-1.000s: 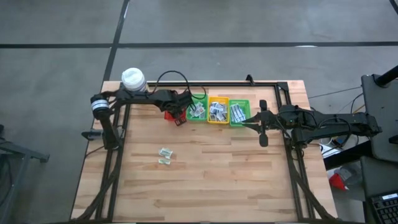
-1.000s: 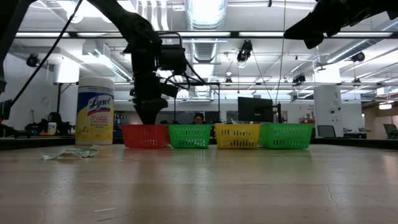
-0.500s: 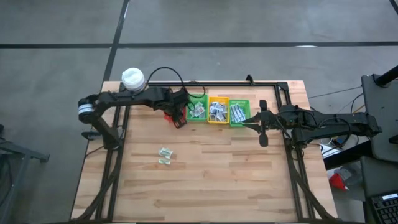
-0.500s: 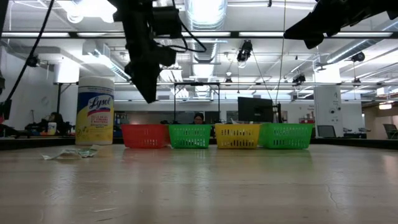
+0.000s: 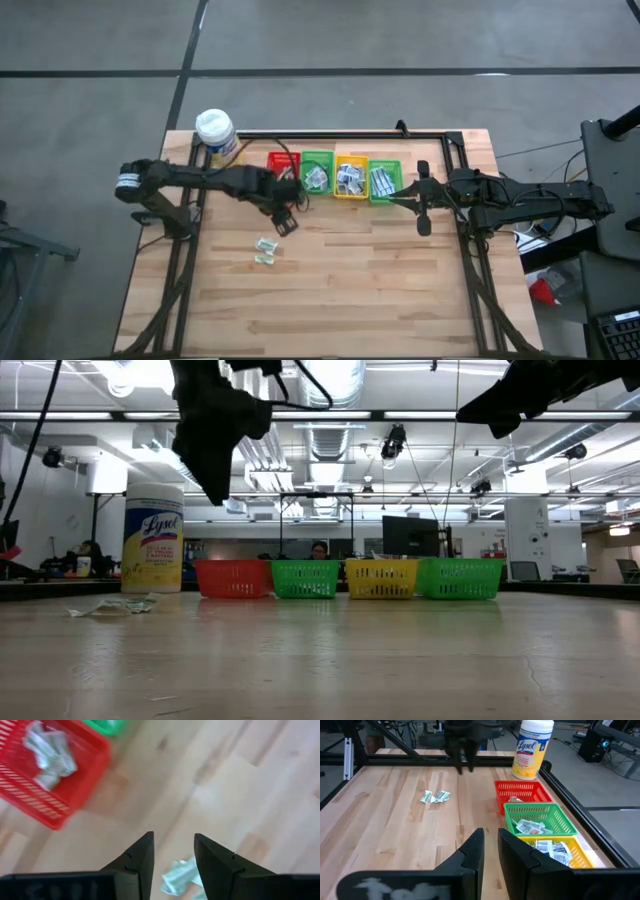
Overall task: Pick & Place First Aid Supplies
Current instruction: Put the green bandage into the red bin
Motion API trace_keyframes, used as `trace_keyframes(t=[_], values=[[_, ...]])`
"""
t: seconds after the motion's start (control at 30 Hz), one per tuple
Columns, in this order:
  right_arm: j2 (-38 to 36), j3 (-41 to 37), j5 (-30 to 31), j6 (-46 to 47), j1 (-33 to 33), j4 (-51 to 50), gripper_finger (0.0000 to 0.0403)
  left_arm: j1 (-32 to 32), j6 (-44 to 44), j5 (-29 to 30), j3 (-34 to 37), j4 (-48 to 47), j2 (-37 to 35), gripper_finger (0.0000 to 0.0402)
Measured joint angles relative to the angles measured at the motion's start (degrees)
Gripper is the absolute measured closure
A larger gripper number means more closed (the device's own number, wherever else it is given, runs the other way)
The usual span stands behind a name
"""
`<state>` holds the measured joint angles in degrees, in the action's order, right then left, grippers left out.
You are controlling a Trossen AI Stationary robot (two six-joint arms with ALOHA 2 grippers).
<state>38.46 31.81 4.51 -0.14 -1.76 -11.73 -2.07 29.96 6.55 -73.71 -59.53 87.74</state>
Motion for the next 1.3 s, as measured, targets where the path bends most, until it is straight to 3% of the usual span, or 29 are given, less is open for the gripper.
trace_keyframes(t=[0.5, 0.83, 1.3], values=[[0.00, 0.00, 0.00, 0.08, 0.00, 0.00, 0.0351, 17.20, 9.82, 0.20, 0.25, 0.16, 0.00, 0.0268], [0.00, 0.00, 0.00, 0.06, 0.00, 0.00, 0.0351, 26.67, 14.73, 0.97, 6.53, 2.91, 0.07, 0.0268], [0.00, 0.00, 0.00, 0.06, 0.00, 0.00, 0.0351, 29.44, 15.10, 1.33, 19.76, 14.29, 0.13, 0.0268]])
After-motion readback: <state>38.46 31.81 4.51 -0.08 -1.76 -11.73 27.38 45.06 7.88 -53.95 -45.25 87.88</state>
